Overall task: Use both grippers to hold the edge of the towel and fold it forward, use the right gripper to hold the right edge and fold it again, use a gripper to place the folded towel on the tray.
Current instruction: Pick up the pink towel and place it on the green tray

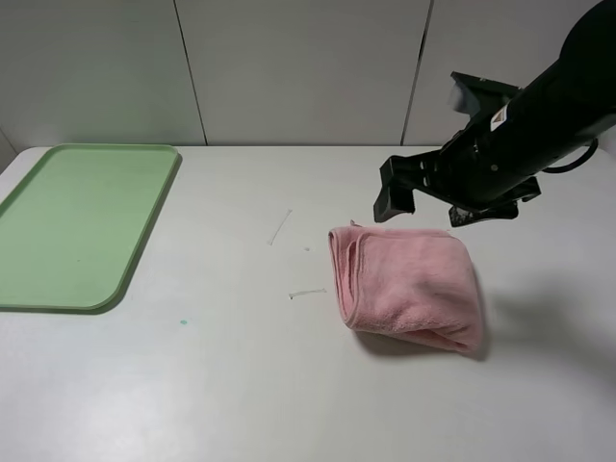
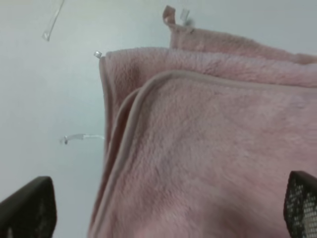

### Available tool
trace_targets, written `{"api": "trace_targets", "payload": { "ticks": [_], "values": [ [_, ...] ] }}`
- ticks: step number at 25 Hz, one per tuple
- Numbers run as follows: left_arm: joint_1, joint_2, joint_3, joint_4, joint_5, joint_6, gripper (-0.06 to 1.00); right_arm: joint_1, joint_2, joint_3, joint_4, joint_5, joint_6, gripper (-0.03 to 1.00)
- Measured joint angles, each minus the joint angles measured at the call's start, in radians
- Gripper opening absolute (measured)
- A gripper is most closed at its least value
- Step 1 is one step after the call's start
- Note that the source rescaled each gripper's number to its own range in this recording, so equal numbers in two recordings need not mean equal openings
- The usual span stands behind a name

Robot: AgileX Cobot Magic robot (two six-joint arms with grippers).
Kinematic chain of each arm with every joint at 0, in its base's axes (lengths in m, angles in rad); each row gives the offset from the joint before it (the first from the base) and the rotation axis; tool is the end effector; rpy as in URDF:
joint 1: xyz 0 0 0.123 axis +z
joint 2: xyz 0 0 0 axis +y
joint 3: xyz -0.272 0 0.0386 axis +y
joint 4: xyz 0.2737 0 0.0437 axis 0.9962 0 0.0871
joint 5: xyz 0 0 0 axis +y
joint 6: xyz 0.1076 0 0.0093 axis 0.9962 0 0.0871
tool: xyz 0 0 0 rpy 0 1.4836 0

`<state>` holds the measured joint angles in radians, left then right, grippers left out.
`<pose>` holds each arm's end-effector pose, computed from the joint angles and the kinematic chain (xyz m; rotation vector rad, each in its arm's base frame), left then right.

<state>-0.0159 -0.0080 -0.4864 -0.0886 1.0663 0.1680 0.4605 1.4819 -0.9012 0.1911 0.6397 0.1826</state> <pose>0.0431 -0.0091 0.2777 0.1925 2.0432 -0.0118 0.2752 0.1502 0.1869 -0.2056 2.7405 0.3861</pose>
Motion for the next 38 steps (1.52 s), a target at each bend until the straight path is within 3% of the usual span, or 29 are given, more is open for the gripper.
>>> {"api": "trace_targets", "payload": {
  "ticks": [7, 22, 38],
  "values": [
    [0.000, 0.000, 0.000, 0.000, 0.000, 0.000, 0.90, -0.002, -0.091, 0.000, -0.096, 0.099, 0.032, 1.00],
    [0.000, 0.000, 0.000, 0.000, 0.000, 0.000, 0.90, -0.213, -0.437, 0.007, -0.251, 0.342, 0.041, 1.00],
    [0.000, 0.000, 0.000, 0.000, 0.000, 0.000, 0.90, -0.375, -0.923, 0.257, -0.259, 0.370, -0.039, 1.00]
  ]
}}
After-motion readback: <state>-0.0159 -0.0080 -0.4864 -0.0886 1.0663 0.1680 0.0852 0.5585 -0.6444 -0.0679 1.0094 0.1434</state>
